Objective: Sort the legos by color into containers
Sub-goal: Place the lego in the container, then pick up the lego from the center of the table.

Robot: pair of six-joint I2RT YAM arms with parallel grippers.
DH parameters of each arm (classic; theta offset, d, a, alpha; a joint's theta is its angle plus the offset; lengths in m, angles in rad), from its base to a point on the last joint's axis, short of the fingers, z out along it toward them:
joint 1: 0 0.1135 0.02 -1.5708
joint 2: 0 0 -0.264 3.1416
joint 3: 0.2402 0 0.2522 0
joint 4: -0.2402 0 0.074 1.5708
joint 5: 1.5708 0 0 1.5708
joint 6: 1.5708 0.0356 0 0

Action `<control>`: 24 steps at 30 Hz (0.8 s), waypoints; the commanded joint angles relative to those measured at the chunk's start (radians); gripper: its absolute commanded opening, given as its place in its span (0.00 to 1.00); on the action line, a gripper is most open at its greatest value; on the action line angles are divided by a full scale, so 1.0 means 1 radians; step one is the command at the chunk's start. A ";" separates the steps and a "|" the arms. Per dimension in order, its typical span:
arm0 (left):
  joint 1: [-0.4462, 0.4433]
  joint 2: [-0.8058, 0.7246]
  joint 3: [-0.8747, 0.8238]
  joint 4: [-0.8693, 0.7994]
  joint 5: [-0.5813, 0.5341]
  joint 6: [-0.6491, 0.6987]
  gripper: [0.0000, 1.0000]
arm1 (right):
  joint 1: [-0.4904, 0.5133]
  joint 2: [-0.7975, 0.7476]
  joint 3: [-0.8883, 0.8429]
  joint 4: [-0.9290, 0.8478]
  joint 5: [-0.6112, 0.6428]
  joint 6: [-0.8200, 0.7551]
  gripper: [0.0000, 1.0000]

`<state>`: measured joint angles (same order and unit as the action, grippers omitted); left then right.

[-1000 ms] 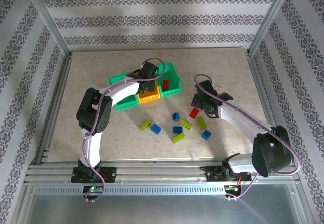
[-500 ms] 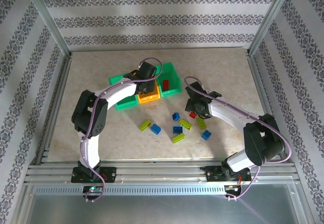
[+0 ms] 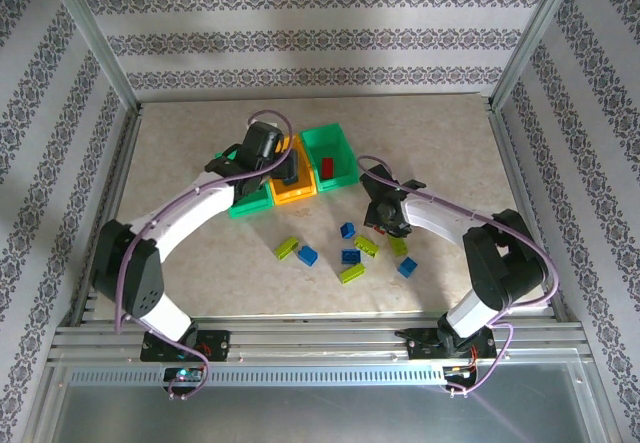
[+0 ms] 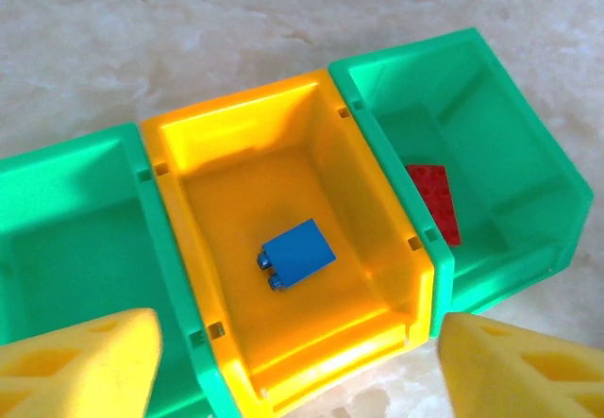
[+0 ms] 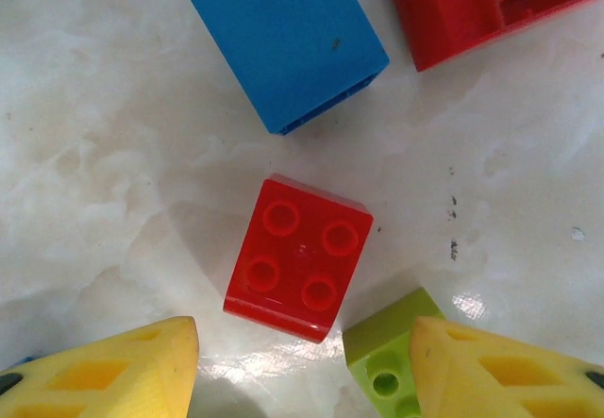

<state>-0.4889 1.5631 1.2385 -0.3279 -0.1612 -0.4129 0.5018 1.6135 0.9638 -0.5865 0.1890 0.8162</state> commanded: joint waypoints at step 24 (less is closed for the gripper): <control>0.011 -0.302 -0.246 0.075 -0.124 -0.038 1.00 | -0.012 0.202 0.146 -0.007 -0.041 -0.067 0.51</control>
<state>-0.4889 1.2800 1.0096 -0.2779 -0.2638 -0.4278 0.4805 1.7908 1.0782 -0.5831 0.1654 0.7689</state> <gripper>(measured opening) 0.994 0.513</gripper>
